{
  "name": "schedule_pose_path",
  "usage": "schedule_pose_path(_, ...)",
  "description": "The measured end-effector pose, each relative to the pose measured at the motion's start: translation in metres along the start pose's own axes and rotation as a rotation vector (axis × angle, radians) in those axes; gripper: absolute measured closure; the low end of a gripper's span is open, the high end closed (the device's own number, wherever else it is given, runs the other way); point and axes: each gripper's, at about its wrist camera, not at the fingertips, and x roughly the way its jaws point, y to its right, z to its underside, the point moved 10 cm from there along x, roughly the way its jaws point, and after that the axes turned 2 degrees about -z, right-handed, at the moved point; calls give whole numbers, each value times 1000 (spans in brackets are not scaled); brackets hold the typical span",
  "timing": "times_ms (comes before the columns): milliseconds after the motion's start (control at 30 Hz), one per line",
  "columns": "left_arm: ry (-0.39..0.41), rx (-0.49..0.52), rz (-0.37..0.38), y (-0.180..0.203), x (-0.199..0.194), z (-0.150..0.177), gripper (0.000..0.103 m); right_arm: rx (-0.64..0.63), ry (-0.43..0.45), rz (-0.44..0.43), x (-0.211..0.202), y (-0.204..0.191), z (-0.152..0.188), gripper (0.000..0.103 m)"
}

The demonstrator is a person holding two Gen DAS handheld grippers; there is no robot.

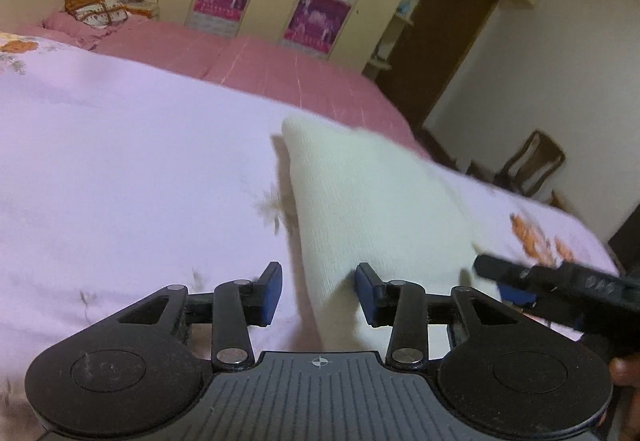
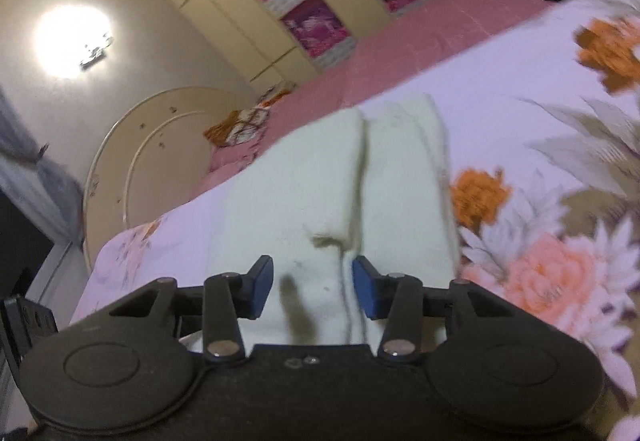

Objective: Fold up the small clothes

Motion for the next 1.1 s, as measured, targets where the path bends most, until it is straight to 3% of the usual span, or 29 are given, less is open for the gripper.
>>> schedule_pose_path(133, 1, 3, -52, -15, -5, 27, 63, 21, -10, 22, 13, 4, -11, 60)
schedule_pose_path(233, -11, 1, -58, -18, 5, 24, 63, 20, -24, 9, 23, 1, -11, 60)
schedule_pose_path(267, -6, 10, -62, -16, 6, 21, 63, 0, -27, 17, 25, -1, -10, 63)
schedule_pose_path(300, 0, 17, -59, -14, 7, 19, 63, -38, -29, 35, 26, -4, -9, 77)
schedule_pose_path(333, 5, 24, -57, -12, 4, 19, 63, -83, -33, 56, 27, -9, -9, 84)
schedule_pose_path(400, 8, 46, -60, -6, 2, 17, 63, -166, -7, 86, 21, -21, -10, 86)
schedule_pose_path(533, 20, 72, -14, 12, -11, 16, 63, -236, 49, 102, -4, -33, -18, 87)
schedule_pose_path(667, -37, 95, 55, 34, -5, 23, 63, -206, 56, 140, -23, -11, -22, 87)
schedule_pose_path(733, -62, 109, 47, 38, -1, 26, 54, -136, 10, 169, -19, 15, -13, 87)
schedule_pose_path(800, -69, 113, 33, 38, 0, 27, 50, -78, 6, 153, -13, 30, -10, 87)
schedule_pose_path(1000, -28, 100, 52, 37, -19, 19, 50, -83, 31, 148, -23, 24, -12, 87)
schedule_pose_path(1100, -56, 141, 24, 36, -11, 22, 49, -84, 35, 151, -28, 28, -12, 87)
